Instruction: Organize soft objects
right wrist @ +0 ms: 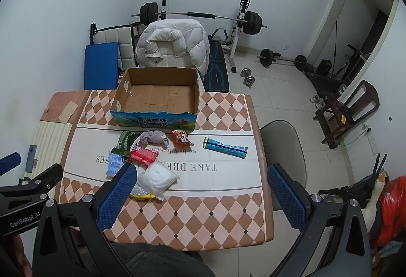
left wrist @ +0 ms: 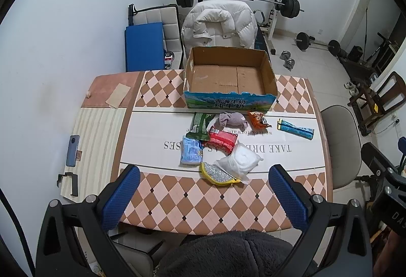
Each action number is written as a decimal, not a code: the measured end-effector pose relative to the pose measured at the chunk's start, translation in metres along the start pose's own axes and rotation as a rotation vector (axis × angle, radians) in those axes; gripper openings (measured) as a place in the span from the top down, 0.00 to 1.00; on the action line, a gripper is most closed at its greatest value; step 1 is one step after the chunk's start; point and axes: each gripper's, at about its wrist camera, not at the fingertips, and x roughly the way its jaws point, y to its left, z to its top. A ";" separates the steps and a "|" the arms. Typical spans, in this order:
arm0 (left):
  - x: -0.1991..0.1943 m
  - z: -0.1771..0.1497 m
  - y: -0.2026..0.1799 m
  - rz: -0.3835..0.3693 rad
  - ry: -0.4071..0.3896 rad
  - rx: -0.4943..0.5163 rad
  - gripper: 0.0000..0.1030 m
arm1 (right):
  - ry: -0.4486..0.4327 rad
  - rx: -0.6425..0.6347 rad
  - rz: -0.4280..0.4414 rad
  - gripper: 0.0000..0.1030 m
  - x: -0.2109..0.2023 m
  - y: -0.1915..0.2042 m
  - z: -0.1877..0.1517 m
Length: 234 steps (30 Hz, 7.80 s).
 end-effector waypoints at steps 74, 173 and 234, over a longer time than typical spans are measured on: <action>0.022 0.040 0.012 0.049 0.014 -0.031 0.00 | 0.084 -0.023 0.039 0.00 0.047 0.019 0.024; 0.557 0.297 -0.044 -0.239 0.670 -0.064 0.63 | 0.524 -0.174 0.190 0.31 0.595 0.142 0.215; 0.383 0.027 0.087 0.105 0.519 -0.024 0.04 | 0.578 -0.723 0.276 0.27 0.478 0.278 -0.064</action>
